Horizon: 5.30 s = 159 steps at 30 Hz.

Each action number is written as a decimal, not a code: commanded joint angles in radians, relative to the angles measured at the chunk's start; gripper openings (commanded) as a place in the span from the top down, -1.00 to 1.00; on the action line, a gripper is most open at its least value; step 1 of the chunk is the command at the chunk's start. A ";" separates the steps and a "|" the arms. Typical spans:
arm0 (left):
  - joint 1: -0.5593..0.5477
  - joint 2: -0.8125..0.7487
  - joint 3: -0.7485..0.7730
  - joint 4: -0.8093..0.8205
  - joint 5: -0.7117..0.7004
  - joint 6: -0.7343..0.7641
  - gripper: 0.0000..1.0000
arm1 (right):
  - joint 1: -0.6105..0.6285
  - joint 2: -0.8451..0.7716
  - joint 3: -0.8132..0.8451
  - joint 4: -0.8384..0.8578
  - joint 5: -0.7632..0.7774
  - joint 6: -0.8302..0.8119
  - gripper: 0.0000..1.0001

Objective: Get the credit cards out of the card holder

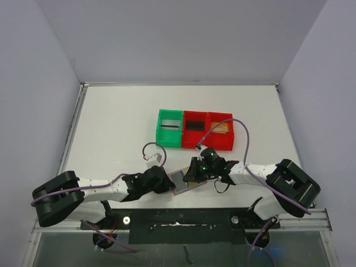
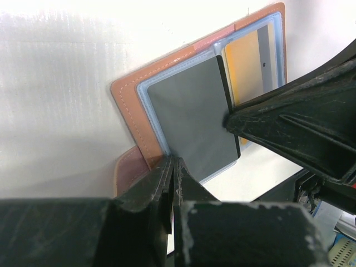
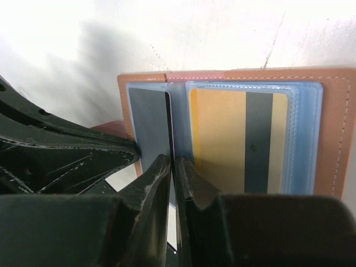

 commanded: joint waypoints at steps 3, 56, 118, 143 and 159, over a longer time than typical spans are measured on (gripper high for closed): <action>0.001 0.030 0.015 -0.087 -0.017 0.012 1.00 | -0.052 -0.057 -0.045 0.171 -0.116 0.028 0.70; 0.001 0.059 0.047 -0.056 0.014 0.031 1.00 | -0.090 -0.029 -0.127 0.376 -0.240 0.087 0.62; -0.063 0.176 0.276 -0.288 -0.140 0.177 0.11 | -0.174 0.022 -0.214 0.508 -0.270 0.155 0.76; -0.092 0.285 0.321 -0.391 -0.148 0.185 0.58 | -0.219 0.034 -0.270 0.631 -0.310 0.217 0.86; -0.102 0.329 0.338 -0.405 -0.153 0.177 0.67 | -0.251 -0.017 -0.307 0.616 -0.328 0.211 0.76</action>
